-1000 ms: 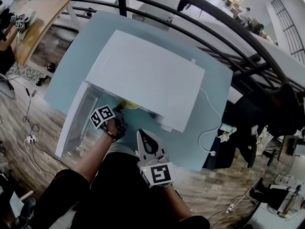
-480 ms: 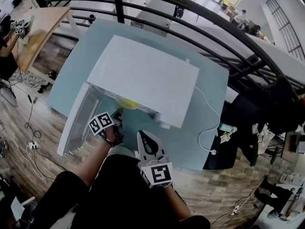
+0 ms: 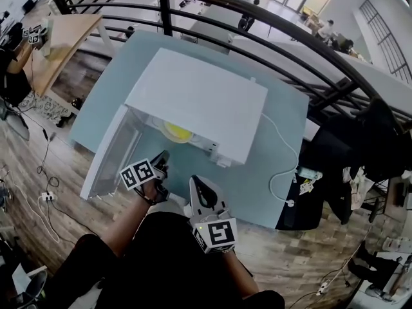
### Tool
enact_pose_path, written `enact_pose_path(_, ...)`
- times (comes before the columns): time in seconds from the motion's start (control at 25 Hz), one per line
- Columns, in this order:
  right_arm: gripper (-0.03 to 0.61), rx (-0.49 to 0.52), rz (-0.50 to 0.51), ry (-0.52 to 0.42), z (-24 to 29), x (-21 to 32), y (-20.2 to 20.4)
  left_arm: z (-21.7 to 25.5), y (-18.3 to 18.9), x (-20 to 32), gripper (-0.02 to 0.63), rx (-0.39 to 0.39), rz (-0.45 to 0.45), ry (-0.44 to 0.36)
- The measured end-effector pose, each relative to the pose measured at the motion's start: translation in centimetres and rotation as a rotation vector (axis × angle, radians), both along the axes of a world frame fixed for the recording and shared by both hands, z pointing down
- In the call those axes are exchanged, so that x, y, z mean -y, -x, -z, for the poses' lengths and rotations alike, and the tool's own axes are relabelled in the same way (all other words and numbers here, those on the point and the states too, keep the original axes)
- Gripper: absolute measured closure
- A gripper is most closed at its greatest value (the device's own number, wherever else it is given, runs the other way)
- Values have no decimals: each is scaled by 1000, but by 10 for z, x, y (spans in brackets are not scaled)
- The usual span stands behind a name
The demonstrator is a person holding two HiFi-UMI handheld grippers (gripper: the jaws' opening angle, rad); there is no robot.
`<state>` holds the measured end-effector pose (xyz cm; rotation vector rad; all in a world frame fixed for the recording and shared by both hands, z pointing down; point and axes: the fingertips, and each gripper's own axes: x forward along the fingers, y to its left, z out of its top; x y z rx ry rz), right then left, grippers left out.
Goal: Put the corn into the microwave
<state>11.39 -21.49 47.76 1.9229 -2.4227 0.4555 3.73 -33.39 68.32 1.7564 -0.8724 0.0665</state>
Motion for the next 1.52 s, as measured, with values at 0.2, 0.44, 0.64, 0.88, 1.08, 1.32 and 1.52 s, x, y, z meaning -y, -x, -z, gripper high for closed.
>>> enact_pose_path(0.2, 571, 19, -1, -13, -1, -13, 2, 31, 3, -19, 611, -17, -12, -73)
enact_pose_path(0.44, 571, 19, -5, -41, 8, -23, -3, 79, 11, -36, 611, -20, -13, -204)
enact_pose_path(0.64, 571, 15, -13, -62, 16, -29, -7, 115, 19, -45, 611, -19, -18, -310)
enact_pose_path(0.88, 571, 25, -43, -77, 18, -37, -20, 153, 13, -62, 611, 28, -73, -461)
enact_pose_path(1.08, 571, 32, -66, -83, 19, -43, -30, 175, 6, -79, 611, 84, -121, -586)
enact_pose_path(1.32, 571, 21, -59, -95, 23, -44, -33, 193, -5, -91, 611, 159, -164, -720)
enact_pose_path(1.52, 571, 19, -58, -105, 25, -42, -35, 206, -12, -97, 611, 201, -191, -804)
